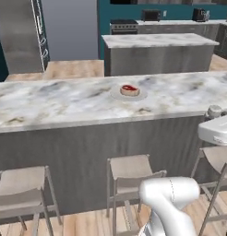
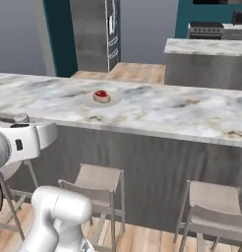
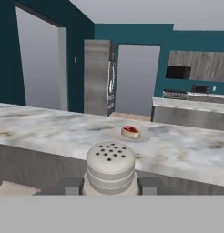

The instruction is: Retrieve the shaker from the cabinet and place it next the steak on a plate on the dining table.

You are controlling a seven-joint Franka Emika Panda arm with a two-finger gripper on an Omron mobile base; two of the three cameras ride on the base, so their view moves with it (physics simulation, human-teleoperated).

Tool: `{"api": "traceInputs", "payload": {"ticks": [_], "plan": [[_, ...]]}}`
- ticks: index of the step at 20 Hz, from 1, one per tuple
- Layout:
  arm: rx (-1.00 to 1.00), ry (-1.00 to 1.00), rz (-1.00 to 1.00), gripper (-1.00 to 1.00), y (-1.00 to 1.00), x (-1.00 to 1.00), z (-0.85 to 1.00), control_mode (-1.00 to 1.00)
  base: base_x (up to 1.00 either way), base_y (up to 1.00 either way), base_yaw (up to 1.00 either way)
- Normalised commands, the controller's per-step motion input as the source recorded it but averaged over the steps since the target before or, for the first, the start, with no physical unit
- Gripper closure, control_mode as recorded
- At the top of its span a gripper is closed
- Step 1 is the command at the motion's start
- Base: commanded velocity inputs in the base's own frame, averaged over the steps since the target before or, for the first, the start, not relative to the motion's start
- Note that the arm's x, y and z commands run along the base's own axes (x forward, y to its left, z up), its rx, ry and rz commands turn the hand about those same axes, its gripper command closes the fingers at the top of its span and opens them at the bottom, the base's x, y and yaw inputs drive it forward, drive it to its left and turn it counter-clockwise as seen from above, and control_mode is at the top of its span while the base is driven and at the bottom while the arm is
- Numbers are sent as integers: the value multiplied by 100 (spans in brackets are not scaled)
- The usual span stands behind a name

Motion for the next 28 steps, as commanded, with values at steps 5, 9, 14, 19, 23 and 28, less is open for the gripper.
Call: {"api": "traceInputs", "payload": {"ticks": [5, 9, 14, 19, 23, 28], "plan": [[0, 0, 0, 100, 0, 0, 0, 100, 38, -55, 0], [0, 0, 0, 100, 0, 0, 0, 100, 94, 37, -2], [0, 0, 0, 100, 0, 0, 0, 100, 100, 26, -8], [0, 0, 0, 100, 0, 0, 0, 100, 98, 16, -5], [0, 0, 0, 100, 0, 0, 0, 100, 88, 0, 15], [0, 0, 0, 100, 0, 0, 0, 100, 86, -5, 45]]}}
